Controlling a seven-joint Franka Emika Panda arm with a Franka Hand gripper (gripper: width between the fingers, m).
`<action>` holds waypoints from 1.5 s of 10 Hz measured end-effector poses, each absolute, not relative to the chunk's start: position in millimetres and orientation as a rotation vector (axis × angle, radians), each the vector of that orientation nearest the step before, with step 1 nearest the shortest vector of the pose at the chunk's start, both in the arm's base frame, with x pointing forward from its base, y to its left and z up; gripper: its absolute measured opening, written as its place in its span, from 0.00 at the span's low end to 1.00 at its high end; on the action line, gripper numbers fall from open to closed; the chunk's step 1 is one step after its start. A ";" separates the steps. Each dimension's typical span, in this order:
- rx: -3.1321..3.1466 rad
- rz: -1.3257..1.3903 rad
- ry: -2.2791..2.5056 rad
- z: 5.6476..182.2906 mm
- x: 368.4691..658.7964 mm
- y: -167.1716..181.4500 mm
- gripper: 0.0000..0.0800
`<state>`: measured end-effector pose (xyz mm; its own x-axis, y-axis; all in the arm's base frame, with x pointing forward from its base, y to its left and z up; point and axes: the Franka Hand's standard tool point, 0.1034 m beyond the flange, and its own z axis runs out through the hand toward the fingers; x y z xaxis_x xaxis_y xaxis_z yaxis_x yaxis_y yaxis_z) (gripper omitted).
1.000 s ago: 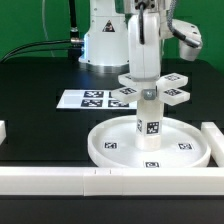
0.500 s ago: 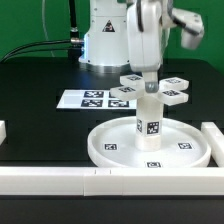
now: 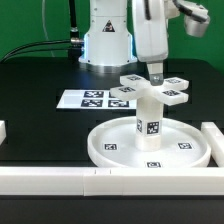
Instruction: Assemble round table
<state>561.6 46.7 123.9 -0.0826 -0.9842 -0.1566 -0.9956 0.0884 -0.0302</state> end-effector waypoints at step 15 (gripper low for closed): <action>-3.033 -0.024 -0.068 122.0 561.1 48.1 0.81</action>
Offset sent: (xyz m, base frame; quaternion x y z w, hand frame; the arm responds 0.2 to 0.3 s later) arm 0.0087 0.0095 0.0032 -0.0004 0.0362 -0.3586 0.9328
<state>561.1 48.1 122.0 0.9989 0.0437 0.0184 0.0455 -0.9932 -0.1076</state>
